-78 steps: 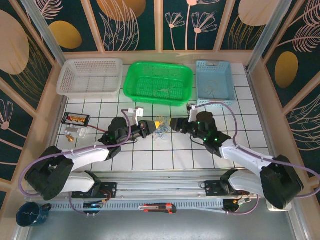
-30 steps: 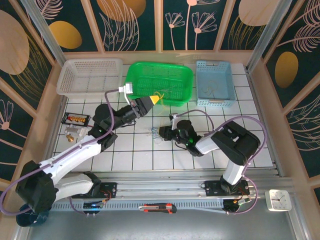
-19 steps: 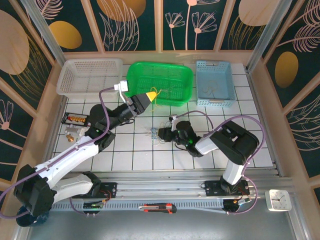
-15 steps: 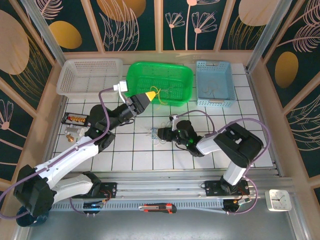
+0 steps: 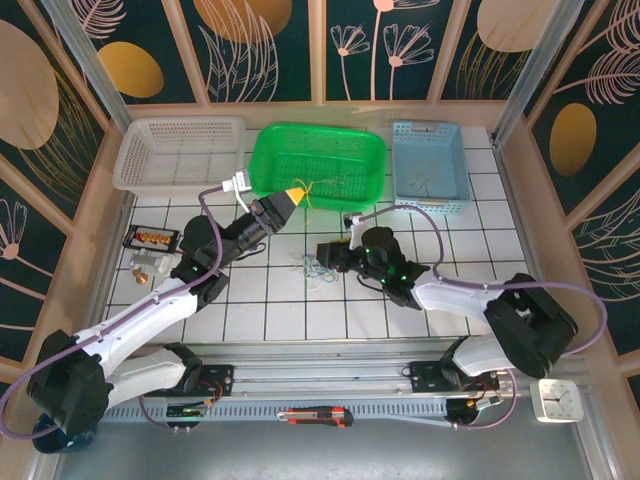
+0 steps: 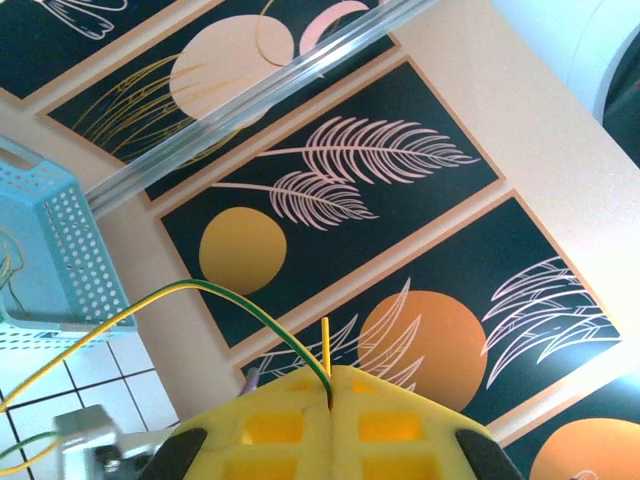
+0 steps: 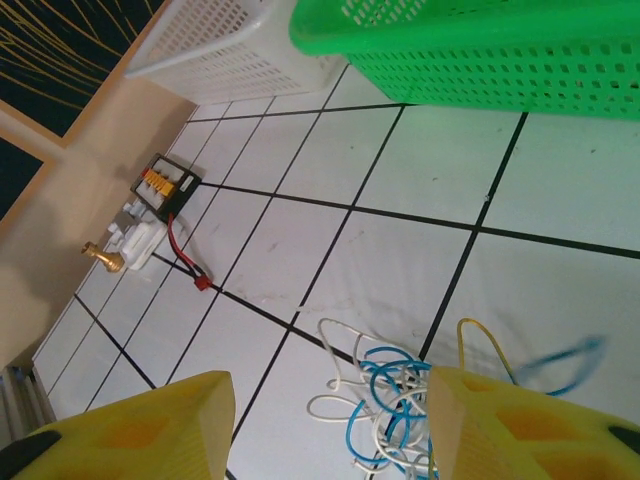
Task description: Untangle the cables
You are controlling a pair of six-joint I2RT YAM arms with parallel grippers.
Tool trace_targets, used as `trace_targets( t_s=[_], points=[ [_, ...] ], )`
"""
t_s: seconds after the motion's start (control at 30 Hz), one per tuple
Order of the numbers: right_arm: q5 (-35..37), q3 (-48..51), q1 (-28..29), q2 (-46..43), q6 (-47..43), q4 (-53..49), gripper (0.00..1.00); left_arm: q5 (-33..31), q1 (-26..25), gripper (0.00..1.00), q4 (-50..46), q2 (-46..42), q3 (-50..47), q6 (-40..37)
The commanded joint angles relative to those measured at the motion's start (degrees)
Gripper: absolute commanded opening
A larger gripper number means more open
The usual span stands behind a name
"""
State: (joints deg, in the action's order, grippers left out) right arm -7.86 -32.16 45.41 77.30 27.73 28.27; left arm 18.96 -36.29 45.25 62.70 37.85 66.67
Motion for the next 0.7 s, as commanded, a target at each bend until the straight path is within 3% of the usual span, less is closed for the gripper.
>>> trace_targets(
  t_s=[0.0,0.3,0.67],
  points=[
    [-2.16,-1.50,-0.42,-4.56,-2.23,-4.49,0.53,-0.77,0.41,0.00,3.07,-0.82,-0.32,-0.13],
    [-7.21,-1.93,-0.54,-12.58,-0.31,-2.44,0.60,-0.84,0.41,0.00,4.36,-0.73,-0.57,0.24],
    [-10.47,-3.06,-0.53,-10.31,7.86,10.13,0.65,-1.05,0.39,0.00,5.28,-0.82,-0.67,0.59]
  ],
)
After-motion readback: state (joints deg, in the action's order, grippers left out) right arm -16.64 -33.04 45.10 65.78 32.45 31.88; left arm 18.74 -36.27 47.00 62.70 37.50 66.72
